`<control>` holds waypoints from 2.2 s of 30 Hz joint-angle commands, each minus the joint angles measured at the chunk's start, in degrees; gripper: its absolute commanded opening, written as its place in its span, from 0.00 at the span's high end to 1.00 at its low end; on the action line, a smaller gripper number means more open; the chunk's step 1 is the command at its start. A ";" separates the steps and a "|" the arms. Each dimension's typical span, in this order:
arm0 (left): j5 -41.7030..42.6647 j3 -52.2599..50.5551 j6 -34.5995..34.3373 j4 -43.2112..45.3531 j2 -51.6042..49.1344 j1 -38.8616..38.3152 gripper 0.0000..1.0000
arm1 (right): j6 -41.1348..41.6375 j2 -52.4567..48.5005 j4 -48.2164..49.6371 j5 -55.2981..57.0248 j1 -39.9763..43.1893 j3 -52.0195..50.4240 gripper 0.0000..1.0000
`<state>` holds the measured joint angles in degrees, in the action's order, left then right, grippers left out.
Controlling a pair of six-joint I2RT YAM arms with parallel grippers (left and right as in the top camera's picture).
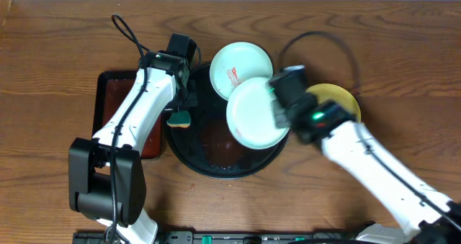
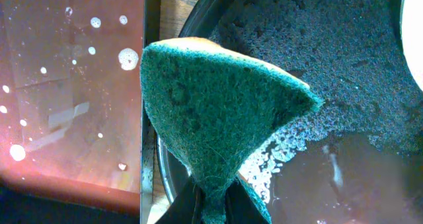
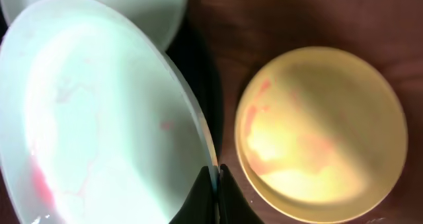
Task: Clean dirty plates on tray and stack at the side
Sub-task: 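Carry the light blue plate right with the right gripper onto the yellow plate, then grip the remaining light blue plate rim with the right gripper, drag to center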
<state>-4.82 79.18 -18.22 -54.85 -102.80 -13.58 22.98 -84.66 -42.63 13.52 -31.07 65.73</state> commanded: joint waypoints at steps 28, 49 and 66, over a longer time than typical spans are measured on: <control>-0.15 1.20 -0.55 0.07 -0.61 0.13 0.92 | -3.69 -5.01 -1.57 -6.62 33.51 -6.43 0.59; -0.13 1.20 -0.57 0.55 -0.61 0.13 0.93 | 6.36 -15.96 22.69 -29.40 15.61 -0.11 0.43; -0.13 1.18 -0.57 0.52 -0.61 0.13 0.92 | 10.88 -28.70 34.23 -20.61 7.34 -0.11 0.72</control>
<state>-4.67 79.18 -18.22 -54.08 -102.80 -13.58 32.86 -112.16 -8.88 -10.31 -22.81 65.23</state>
